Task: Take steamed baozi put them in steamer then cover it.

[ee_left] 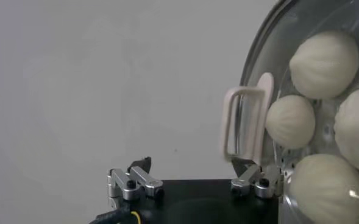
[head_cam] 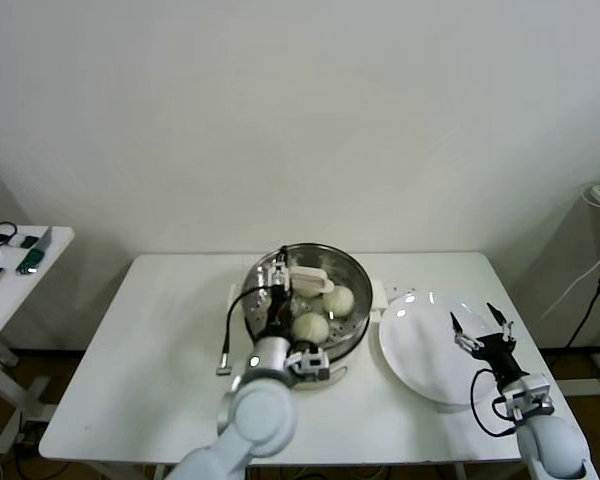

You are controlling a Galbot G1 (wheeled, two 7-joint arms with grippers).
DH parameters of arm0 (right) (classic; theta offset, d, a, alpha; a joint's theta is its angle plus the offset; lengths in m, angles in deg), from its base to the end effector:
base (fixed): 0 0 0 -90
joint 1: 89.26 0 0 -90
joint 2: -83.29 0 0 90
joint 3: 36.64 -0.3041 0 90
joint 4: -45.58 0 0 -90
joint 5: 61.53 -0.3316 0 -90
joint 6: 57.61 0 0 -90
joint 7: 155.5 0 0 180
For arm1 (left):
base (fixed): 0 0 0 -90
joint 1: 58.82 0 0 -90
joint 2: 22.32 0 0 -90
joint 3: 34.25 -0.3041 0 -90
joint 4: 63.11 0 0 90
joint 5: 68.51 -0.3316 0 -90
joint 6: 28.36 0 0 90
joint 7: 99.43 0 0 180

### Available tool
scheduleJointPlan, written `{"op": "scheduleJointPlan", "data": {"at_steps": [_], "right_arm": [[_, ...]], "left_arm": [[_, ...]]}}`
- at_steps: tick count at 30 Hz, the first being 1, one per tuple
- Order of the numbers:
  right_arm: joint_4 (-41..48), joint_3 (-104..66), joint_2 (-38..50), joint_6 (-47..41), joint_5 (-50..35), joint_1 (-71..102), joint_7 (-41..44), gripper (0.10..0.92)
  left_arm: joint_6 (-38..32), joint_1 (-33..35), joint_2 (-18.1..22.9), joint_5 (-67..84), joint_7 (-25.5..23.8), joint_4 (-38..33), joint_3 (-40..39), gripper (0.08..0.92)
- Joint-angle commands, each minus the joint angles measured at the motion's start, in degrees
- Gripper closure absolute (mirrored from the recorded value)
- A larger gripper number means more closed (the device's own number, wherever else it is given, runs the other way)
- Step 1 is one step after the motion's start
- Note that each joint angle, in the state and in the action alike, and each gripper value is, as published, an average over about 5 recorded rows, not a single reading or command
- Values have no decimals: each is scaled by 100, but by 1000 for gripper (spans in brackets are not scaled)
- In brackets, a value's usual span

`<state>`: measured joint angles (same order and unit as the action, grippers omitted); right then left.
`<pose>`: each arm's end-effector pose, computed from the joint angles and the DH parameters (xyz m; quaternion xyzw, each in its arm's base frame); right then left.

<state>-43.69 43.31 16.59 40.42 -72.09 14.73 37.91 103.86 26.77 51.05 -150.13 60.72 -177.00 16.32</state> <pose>0.2539 -0.1751 -0.3315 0.0529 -0.9903 0.1197 0.0464 0.2502 -0.1359 -0.1992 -0.0294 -0.7368 -0.6755 0.0057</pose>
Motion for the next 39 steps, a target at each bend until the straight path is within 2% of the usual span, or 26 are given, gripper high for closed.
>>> {"op": "scheduleJointPlan", "data": {"at_steps": [1, 7, 12, 14, 16, 21, 27, 32, 39], "right_arm": [[21, -2, 25, -25, -9, -9, 29, 203], [33, -27, 44, -5, -9, 14, 57, 203], [7, -67, 59, 34, -45, 78, 89, 203], [0, -67, 61, 55, -83, 98, 102, 203], [-4, -61, 56, 74, -120, 120, 119, 203], [-39, -26, 53, 107, -263, 199, 144, 203], [-130, -3, 45, 112, -509, 308, 140, 203], [-244, -1, 45, 122, -671, 458, 146, 203], [-322, 1, 24, 201, -716, 633, 201, 203]], "left_arm": [[278, 636, -702, 887, 437, -1265, 413, 177], [115, 1036, -1127, 2650, 1818, -1345, 1191, 177], [-720, 1448, -1306, 4710, 3174, -1348, 2250, 177], [-1187, 1676, -1247, 5544, 3553, -1332, 2766, 177], [-1728, 1980, -1100, 6189, 3720, -1285, 3326, 177], [-3090, 2799, -703, 7462, 3674, -934, 4417, 177], [-4445, 3393, -198, 8442, 3217, -160, 5003, 177], [-5101, 3513, 172, 8956, 2841, 502, 5101, 177], [-5526, 3532, 405, 9140, 2487, 964, 5053, 177]]}}
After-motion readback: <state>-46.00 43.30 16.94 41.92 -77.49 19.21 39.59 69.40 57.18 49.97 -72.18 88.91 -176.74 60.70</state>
